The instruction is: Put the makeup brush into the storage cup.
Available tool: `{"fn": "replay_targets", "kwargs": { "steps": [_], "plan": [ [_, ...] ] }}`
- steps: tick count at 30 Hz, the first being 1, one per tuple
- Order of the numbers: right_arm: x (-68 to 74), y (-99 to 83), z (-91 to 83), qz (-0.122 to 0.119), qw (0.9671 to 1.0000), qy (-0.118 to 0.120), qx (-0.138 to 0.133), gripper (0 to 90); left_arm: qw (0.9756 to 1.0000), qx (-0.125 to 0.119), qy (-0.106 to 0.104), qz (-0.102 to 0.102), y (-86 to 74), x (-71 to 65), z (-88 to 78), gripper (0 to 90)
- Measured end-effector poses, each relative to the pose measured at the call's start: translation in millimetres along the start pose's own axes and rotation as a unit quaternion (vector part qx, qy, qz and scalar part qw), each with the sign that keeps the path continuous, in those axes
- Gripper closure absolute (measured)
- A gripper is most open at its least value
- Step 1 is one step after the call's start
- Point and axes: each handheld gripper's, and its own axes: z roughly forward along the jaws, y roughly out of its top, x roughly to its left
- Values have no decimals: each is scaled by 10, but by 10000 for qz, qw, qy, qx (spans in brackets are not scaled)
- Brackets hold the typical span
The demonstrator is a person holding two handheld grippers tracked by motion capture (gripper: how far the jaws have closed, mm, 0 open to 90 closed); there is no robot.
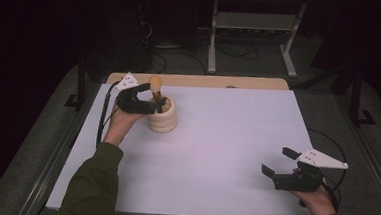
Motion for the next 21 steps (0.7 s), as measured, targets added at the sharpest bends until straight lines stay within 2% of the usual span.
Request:
{"fn": "replay_targets", "kwargs": {
  "steps": [9,14,21],
  "plan": [
    [4,1,2,0,10000,8,8,8,9999,-62,-107,-47,-4,-51,-150,84],
    [6,9,11,-1,10000,0,19,8,9998,6,-183,43,-2,-112,-232,84],
    [16,14,16,-19,10000,5,12,8,9996,105,-262,71,-20,-236,-340,84]
  ]
}}
